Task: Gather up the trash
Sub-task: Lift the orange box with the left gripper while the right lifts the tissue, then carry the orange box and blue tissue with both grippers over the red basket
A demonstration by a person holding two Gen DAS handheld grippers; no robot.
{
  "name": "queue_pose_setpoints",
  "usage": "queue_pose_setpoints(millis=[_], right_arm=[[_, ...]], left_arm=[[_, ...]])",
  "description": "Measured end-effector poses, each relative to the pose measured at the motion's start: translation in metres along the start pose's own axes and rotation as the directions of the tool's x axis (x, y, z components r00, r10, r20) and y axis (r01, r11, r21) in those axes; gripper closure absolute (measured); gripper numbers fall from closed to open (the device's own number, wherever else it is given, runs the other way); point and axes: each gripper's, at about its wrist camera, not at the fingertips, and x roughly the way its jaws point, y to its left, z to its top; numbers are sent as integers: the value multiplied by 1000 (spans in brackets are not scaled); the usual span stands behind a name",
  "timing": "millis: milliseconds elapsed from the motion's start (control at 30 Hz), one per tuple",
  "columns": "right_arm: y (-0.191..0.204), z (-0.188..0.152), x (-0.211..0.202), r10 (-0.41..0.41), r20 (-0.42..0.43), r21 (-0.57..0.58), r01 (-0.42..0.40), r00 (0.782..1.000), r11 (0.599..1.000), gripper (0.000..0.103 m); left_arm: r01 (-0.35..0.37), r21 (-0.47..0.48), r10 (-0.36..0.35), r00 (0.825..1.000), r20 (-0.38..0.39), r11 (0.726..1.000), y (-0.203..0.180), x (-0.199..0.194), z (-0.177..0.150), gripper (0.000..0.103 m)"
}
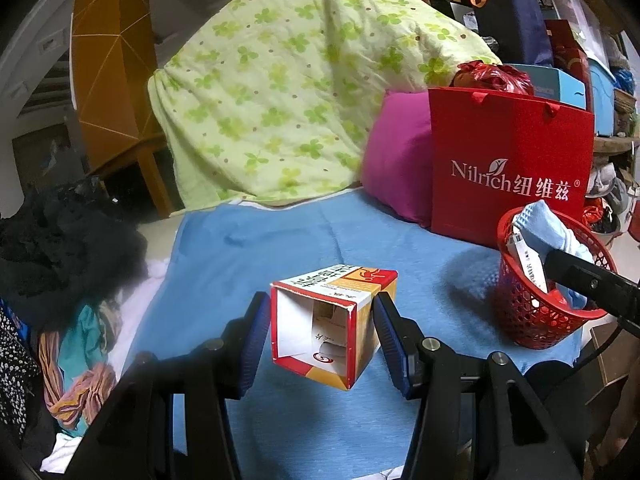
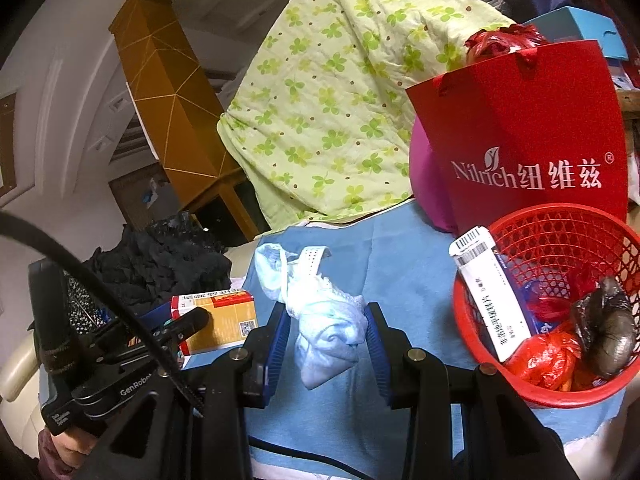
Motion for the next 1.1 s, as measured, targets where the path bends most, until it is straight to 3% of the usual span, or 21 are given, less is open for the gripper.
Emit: queue_pose_setpoints(millis=[1100], right_arm=[[-16,3,-30,-45,48,46,43,998,998,62]], left_arm=[[55,67,-57,998,23,996,-41,-12,12,48]])
